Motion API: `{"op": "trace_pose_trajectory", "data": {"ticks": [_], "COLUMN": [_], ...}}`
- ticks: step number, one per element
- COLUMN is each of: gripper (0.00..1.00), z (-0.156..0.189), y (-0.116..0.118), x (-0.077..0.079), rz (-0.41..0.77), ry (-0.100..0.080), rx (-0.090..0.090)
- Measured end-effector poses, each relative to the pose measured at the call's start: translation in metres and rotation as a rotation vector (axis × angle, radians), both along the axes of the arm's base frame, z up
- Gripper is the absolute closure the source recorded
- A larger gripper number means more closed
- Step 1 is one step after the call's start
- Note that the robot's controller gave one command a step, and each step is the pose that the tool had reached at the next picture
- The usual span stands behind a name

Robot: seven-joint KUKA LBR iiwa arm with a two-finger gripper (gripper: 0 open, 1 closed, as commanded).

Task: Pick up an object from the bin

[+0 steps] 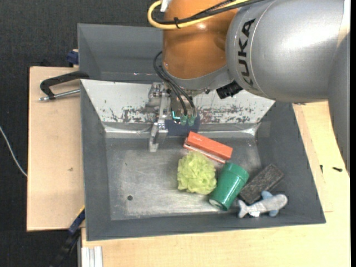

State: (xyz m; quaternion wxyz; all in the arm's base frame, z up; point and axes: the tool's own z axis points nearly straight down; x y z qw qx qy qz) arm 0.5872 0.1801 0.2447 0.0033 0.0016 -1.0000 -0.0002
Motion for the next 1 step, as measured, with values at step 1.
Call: {"op": "trace_pose_trajectory", "data": {"ticks": [1], "gripper": [1.00], "z": [0.0052], "y": [-0.0015], "x": [0.0018], "rz": [-0.003], "ry": [-0.009], "rx": [0.001]}}
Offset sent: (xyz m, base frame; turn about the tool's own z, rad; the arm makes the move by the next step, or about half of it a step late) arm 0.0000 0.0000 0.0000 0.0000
